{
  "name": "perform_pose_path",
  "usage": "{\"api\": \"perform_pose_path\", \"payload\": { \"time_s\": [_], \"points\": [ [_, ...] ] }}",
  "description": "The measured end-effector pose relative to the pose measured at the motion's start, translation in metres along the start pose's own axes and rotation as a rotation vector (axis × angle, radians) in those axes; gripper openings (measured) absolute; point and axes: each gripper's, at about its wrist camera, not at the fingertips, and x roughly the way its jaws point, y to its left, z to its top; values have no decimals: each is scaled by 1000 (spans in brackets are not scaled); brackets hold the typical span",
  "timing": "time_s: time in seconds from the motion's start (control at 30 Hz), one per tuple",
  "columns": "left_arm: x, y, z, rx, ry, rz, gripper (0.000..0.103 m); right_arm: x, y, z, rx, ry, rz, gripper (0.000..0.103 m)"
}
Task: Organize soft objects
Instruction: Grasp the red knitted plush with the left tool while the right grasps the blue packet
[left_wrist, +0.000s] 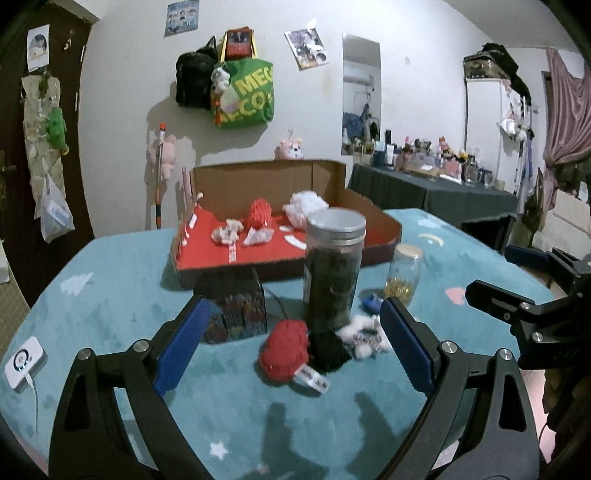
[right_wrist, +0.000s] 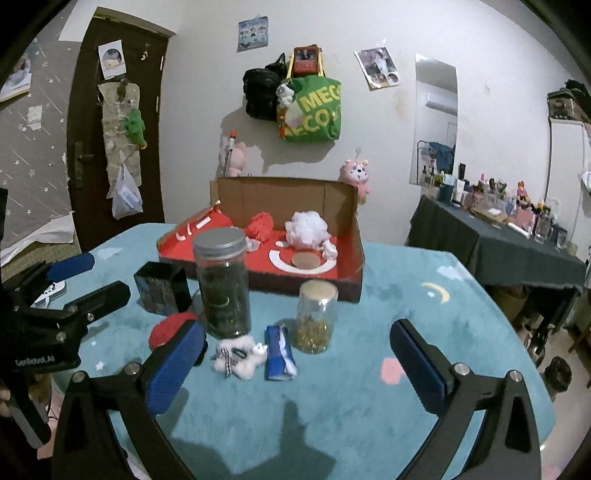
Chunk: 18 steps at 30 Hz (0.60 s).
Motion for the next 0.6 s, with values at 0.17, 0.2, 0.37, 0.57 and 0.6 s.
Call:
{"api": "perform_pose_path", "payload": {
  "time_s": [0.17, 0.2, 0.37, 0.57, 0.6],
  "points": [
    [12, -3, -13, -4, 45, 0, 94, 12, -1, -14, 18, 33, -7, 103],
    [14, -3, -15, -3, 54, 3, 94, 15, -1, -17, 18, 43, -12, 103],
    [25, -1, -21, -2, 88, 15, 94, 28, -5, -28, 39, 89, -5, 103],
    [36, 4, -25, -10, 123, 24, 94, 42, -10, -35, 60, 126, 8, 103],
    [39, 5, -25, -11, 131, 25, 94, 43, -11, -35, 64, 131, 10, 103]
  ]
}}
